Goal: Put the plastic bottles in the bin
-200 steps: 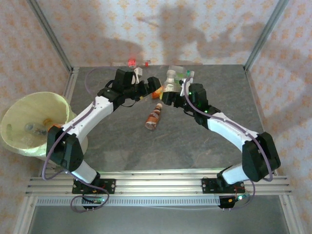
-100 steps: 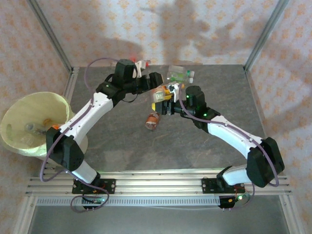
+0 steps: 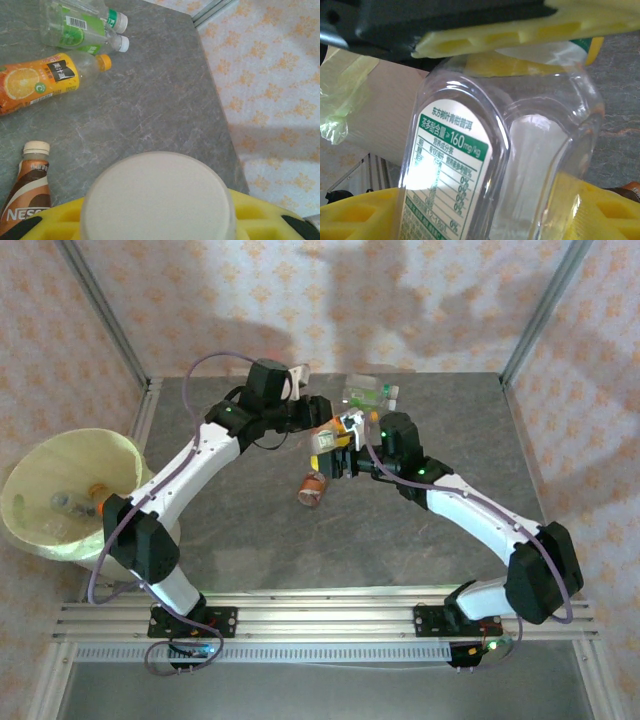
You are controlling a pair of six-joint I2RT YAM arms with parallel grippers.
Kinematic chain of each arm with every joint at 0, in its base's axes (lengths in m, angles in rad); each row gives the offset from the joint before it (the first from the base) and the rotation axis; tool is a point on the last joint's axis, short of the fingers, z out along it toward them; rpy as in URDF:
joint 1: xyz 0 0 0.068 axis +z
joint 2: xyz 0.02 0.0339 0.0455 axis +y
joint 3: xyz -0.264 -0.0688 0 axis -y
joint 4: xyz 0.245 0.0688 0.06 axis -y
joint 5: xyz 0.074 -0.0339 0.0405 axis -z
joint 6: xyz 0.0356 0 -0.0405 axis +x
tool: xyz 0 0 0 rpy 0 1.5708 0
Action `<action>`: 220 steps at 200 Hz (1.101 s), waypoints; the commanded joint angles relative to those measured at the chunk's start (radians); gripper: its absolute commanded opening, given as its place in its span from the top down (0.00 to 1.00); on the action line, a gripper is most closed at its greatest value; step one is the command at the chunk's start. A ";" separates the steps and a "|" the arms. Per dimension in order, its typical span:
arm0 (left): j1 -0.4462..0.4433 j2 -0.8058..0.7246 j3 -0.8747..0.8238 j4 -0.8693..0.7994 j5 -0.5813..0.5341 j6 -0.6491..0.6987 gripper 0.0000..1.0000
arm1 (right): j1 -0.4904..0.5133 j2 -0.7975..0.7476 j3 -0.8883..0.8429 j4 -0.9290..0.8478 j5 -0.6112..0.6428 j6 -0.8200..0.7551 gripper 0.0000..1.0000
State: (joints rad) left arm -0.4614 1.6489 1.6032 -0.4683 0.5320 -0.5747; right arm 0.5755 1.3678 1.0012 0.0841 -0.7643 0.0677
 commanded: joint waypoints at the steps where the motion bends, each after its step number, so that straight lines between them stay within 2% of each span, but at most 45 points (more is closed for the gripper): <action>1: -0.008 -0.013 0.009 -0.002 -0.049 0.027 0.73 | 0.006 -0.005 0.055 0.002 -0.034 -0.035 0.34; 24: -0.009 -0.030 -0.013 0.020 -0.108 0.016 0.75 | 0.006 0.002 0.090 -0.067 0.018 -0.025 0.15; 49: -0.004 -0.046 -0.020 -0.001 -0.208 -0.003 0.70 | 0.007 0.013 0.120 -0.126 0.041 -0.030 0.04; 52: -0.003 -0.048 -0.021 -0.002 -0.219 -0.005 0.70 | 0.007 0.012 0.118 -0.126 0.046 -0.029 0.00; 90: 0.002 -0.105 -0.056 -0.025 -0.368 -0.020 0.71 | 0.006 -0.026 0.076 -0.099 0.210 -0.029 0.01; 108: 0.004 -0.145 -0.068 -0.070 -0.495 -0.023 0.73 | 0.006 -0.031 0.072 -0.111 0.351 -0.023 0.01; 146: 0.011 -0.272 -0.141 -0.128 -0.747 -0.025 0.72 | 0.006 -0.025 0.078 -0.141 0.538 0.000 0.01; 191: 0.022 -0.456 -0.240 -0.191 -0.977 0.008 0.71 | 0.006 -0.005 0.088 -0.122 0.633 0.059 0.01; 220: 0.053 -0.537 -0.212 -0.303 -1.085 0.035 0.71 | 0.006 0.010 0.081 -0.087 0.703 0.101 0.01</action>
State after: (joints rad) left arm -0.4347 1.1732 1.3724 -0.6552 -0.3656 -0.5694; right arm 0.5774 1.3666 1.0794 -0.0444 -0.1623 0.1177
